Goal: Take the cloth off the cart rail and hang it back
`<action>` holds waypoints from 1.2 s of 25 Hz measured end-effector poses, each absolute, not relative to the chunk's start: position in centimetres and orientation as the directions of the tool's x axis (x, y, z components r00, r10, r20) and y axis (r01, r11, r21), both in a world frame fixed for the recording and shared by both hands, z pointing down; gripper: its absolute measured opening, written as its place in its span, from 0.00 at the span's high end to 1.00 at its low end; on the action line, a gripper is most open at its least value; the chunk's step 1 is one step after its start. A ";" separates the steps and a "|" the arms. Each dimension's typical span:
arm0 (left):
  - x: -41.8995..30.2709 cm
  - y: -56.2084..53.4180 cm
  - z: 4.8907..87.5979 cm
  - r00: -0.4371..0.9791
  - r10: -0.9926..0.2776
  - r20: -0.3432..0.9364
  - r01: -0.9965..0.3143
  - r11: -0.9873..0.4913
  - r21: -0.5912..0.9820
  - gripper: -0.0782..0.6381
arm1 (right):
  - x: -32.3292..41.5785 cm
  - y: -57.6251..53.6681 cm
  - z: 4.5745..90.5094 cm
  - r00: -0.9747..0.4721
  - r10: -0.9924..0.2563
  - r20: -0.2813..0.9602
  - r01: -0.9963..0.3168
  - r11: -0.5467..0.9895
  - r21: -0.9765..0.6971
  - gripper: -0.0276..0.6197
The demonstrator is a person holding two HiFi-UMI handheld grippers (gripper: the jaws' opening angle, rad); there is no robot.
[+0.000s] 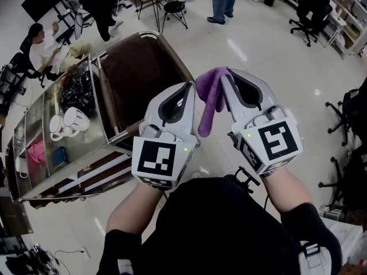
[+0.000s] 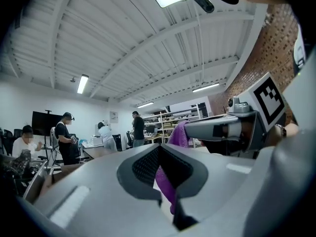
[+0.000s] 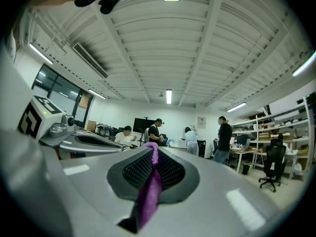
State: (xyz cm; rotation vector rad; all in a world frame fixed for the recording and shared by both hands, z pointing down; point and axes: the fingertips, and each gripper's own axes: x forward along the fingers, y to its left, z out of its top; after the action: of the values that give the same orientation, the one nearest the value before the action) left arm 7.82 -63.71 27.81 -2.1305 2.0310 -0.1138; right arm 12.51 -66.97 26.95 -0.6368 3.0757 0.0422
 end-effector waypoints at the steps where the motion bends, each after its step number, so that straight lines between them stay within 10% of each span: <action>1: 7.7 -64.4 28.1 0.049 -0.996 -0.073 -0.980 -0.033 -0.196 0.89 | 12.3 -67.8 26.9 -0.921 -0.388 -0.038 -0.389 0.921 0.026 0.94; 11: 7.6 -70.4 29.2 -0.115 -0.992 -0.058 -0.975 0.124 -0.183 0.89 | 11.0 -74.4 26.9 -0.970 -0.209 -0.120 -0.214 0.977 0.026 0.94; 16: 8.7 -73.4 31.0 -0.266 -0.953 0.143 -0.963 0.256 -0.082 0.89 | 11.0 -78.3 26.6 -0.991 -0.080 -0.110 -0.084 0.996 0.035 0.94; 22: 9.3 -76.4 27.8 -0.368 -0.926 -0.088 -0.909 0.378 -0.176 0.89 | 12.3 -80.9 26.7 -0.999 0.039 -0.026 0.038 0.999 0.029 0.94; 30: 10.1 -78.2 28.3 -0.471 -0.879 -0.071 -0.864 0.476 -0.163 0.89 | 12.6 -83.3 26.2 -0.987 0.138 -0.080 0.134 0.990 0.044 0.94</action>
State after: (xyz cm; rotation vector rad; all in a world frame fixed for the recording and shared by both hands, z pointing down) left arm 10.05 -78.20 28.30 -1.5299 2.5717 -0.1570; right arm 12.65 -83.30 26.22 0.2088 3.0513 0.0594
